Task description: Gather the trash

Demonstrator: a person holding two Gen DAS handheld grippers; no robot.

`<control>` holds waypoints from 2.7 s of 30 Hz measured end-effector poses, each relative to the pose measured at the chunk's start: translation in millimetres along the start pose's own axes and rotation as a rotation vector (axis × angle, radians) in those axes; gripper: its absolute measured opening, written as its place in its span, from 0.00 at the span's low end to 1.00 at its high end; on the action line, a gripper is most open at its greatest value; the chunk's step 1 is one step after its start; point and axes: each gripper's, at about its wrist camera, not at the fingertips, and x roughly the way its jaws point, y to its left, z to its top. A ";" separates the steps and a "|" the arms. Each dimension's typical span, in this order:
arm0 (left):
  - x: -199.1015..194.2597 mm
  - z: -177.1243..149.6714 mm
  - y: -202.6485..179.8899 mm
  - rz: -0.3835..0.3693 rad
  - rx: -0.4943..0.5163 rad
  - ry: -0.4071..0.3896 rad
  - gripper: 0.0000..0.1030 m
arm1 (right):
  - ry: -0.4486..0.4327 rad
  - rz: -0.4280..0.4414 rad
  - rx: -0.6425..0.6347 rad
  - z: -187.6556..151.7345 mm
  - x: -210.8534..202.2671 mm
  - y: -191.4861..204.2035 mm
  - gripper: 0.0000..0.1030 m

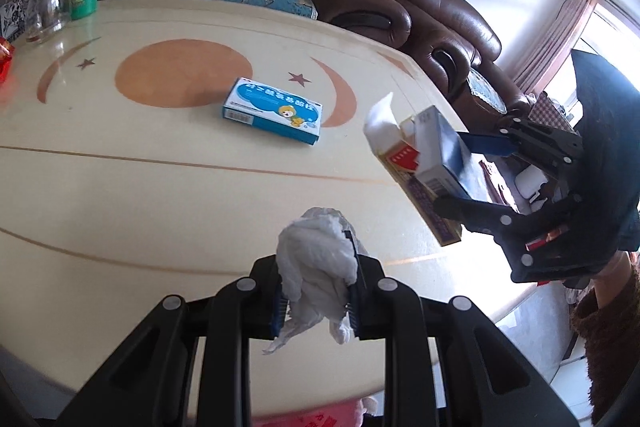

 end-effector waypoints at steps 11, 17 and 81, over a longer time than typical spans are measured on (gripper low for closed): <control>-67.9 -27.9 -12.6 -0.011 0.085 -0.029 0.23 | -0.041 -0.006 -0.033 -11.2 -62.9 54.0 0.66; -100.1 -59.5 -19.5 -0.030 0.128 -0.009 0.23 | -0.036 -0.015 -0.053 -31.9 -97.4 94.0 0.66; 58.9 -239.9 17.6 0.005 0.170 0.492 0.23 | 0.329 0.120 0.085 -191.2 96.1 212.1 0.66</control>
